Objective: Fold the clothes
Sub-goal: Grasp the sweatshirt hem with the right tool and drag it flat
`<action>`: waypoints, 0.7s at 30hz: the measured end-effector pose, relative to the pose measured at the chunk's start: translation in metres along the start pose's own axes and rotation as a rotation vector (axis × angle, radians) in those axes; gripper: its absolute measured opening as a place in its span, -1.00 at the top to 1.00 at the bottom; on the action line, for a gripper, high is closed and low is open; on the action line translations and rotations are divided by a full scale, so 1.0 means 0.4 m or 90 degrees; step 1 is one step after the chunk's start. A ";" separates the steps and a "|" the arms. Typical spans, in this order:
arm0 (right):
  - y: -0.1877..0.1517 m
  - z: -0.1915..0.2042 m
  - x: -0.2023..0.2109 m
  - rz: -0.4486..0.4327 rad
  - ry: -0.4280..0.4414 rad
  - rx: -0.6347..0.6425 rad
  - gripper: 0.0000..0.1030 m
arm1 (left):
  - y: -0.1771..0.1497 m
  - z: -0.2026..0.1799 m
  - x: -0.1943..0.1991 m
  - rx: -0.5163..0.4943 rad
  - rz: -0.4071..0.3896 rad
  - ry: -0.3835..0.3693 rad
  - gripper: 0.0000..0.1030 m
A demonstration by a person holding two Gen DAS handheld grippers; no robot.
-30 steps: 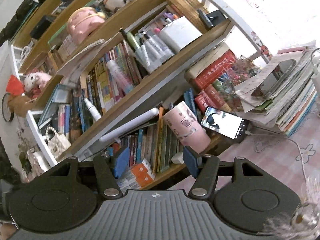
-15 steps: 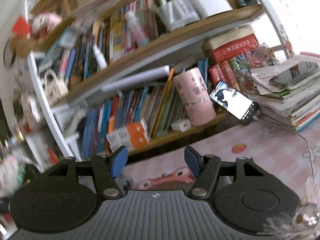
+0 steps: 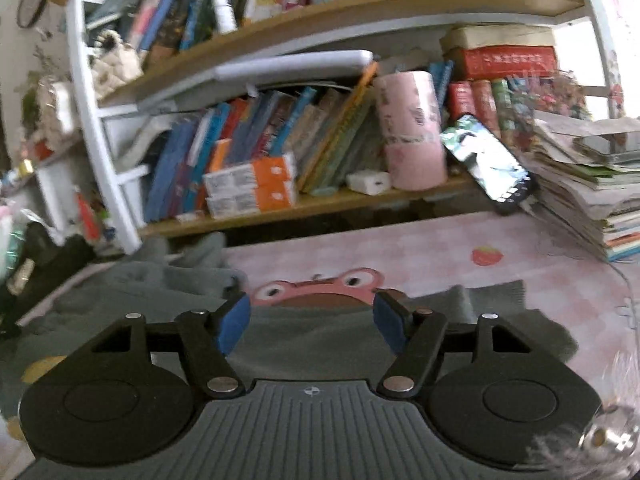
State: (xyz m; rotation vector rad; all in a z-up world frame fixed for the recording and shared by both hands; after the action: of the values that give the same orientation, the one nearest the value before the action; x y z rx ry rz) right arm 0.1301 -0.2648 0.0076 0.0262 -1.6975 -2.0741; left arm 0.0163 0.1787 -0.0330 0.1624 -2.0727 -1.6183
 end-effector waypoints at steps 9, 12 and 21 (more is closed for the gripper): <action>-0.036 -0.070 -0.024 0.060 -0.096 -0.006 -0.35 | 0.006 0.024 0.017 0.052 -0.025 -0.049 -0.68; -0.049 -0.073 -0.027 0.089 -0.124 0.025 -0.35 | 0.004 0.032 0.016 0.075 -0.015 -0.066 -0.68; -0.032 -0.083 0.004 0.071 -0.225 0.059 -0.19 | 0.002 0.019 0.031 0.070 -0.018 -0.097 -0.69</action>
State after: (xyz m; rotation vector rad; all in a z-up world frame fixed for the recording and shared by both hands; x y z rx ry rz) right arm 0.1342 -0.2945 -0.0120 -0.4206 -1.9471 -2.0040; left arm 0.0025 0.1807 -0.0299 0.1102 -2.2851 -1.5779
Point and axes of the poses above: each gripper's, at about its wrist camera, not at the fingertips, and x roughly against the way its jaws point, z to its left, y to its top, the point moved 5 cm from there along -x, roughly the way its jaws point, and after that the axes turned 6 degrees about -z, right-handed, at the moved point
